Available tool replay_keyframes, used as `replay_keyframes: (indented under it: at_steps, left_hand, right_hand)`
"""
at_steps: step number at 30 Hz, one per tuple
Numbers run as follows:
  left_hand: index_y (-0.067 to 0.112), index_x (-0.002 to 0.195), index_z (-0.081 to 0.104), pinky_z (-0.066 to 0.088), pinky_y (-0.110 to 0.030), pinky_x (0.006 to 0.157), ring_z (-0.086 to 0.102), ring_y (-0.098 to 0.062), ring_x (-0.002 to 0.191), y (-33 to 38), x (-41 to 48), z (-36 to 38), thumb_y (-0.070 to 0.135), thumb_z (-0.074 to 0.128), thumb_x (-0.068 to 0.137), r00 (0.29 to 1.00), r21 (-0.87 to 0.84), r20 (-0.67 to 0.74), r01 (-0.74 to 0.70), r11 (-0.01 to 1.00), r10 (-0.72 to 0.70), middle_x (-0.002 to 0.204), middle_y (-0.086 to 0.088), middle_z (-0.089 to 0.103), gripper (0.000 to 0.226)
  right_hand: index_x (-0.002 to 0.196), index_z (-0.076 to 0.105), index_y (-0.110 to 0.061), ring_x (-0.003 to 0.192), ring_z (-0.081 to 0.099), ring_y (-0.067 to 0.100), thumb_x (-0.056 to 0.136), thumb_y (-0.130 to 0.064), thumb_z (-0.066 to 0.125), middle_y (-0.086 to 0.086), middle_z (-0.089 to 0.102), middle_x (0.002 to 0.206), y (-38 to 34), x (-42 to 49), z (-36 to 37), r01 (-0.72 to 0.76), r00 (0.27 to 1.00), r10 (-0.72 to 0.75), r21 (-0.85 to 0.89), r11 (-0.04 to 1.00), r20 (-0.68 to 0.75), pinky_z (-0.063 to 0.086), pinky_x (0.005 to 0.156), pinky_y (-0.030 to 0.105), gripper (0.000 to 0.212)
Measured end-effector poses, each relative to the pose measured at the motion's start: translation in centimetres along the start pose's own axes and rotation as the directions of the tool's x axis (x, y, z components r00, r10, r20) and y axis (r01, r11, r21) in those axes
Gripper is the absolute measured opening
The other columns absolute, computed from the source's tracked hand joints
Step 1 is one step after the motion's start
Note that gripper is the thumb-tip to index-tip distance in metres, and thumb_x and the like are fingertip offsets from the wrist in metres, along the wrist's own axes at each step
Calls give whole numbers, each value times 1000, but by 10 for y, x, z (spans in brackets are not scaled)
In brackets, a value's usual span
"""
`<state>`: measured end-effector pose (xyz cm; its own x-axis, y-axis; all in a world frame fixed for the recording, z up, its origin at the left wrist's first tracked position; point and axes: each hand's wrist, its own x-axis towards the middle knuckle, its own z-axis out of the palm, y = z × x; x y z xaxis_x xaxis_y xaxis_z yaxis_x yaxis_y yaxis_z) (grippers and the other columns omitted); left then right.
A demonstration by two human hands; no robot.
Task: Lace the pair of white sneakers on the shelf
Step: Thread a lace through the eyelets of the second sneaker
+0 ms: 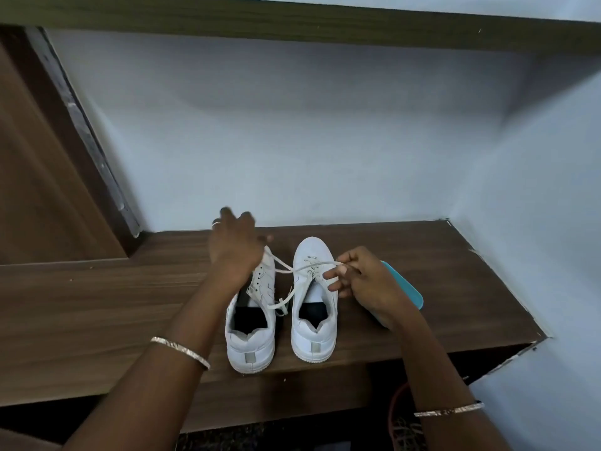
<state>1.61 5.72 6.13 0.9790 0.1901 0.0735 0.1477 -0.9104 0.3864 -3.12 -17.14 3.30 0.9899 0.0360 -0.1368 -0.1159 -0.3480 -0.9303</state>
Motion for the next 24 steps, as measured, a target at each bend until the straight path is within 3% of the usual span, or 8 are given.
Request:
replay_keyframes:
  at_steps: [3, 5, 7, 10, 13, 15, 18, 24]
  left_hand:
    - [22, 119, 67, 45, -35, 94, 55, -21, 112, 24, -8, -2, 43, 56, 98, 940, -276, -26, -334, 901, 340, 115, -3, 61, 32]
    - [22, 113, 70, 46, -27, 83, 62, -9, 99, 37, -16, -2, 42, 50, 102, 875, -473, 190, -316, 822, 446, 101, 5, 70, 30]
    - [19, 95, 69, 46, -19, 68, 63, 1, 73, 41, -21, 5, 38, 49, 104, 837, -560, 257, -278, 781, 483, 77, 7, 70, 29]
    - [13, 91, 69, 39, -16, 54, 50, 3, 47, 33, -26, 28, 29, 51, 104, 836, -618, 326, -166, 769, 442, 68, 12, 61, 28]
    - [15, 99, 72, 38, -22, 56, 49, -5, 54, 22, -26, 41, 22, 55, 102, 843, -676, 384, -22, 737, 377, 71, 7, 63, 18]
    - [16, 98, 74, 44, -24, 62, 59, -11, 62, 18, -23, 48, 15, 56, 101, 900, -655, 317, -21, 755, 300, 72, 5, 70, 18]
    - [24, 80, 73, 56, -36, 75, 72, -29, 77, 15, -22, 54, 15, 61, 97, 964, -598, 201, -19, 801, 173, 66, 8, 74, 23]
    - [21, 86, 71, 49, -23, 67, 69, -5, 74, 23, -36, 70, 25, 66, 92, 979, -463, 141, -65, 884, 145, 73, 4, 75, 10]
  right_hand:
    - [91, 61, -7, 67, 73, 18, 96, -3, 62, 8, 77, 84, -13, 6, 9, 73, 995, -77, -71, 995, -58, 56, 64, 33, 6]
    - [82, 73, -10, 61, 71, 12, 83, -5, 78, 4, 77, 78, -19, 10, 13, 146, 985, -157, -148, 978, -69, 56, 64, 30, 7]
    - [82, 80, -15, 67, 72, 14, 77, -10, 84, 1, 76, 75, -20, 14, 15, 217, 964, -243, -214, 952, -106, 57, 69, 30, 8]
    - [92, 80, -13, 74, 73, 23, 88, -2, 68, 6, 77, 79, -16, 17, 16, 242, 960, -270, -261, 935, -77, 60, 75, 35, 17]
    - [109, 73, -6, 80, 74, 27, 95, 4, 57, 15, 76, 88, -11, 15, 16, 170, 986, -169, -86, 982, 12, 61, 72, 26, 24]
    - [106, 69, -7, 75, 74, 22, 93, -2, 64, 12, 76, 84, -3, 18, 19, 113, 990, -115, -30, 993, -84, 62, 73, 32, 15]
    - [86, 69, -17, 75, 71, 16, 84, -19, 78, -2, 74, 80, 12, 25, 21, 36, 937, -129, -280, 959, -323, 57, 76, 36, 9]
    - [115, 66, -15, 104, 63, 21, 84, -27, 77, 1, 68, 114, 34, 19, 45, -43, 985, -64, -579, 814, -163, 45, 83, 29, 35]
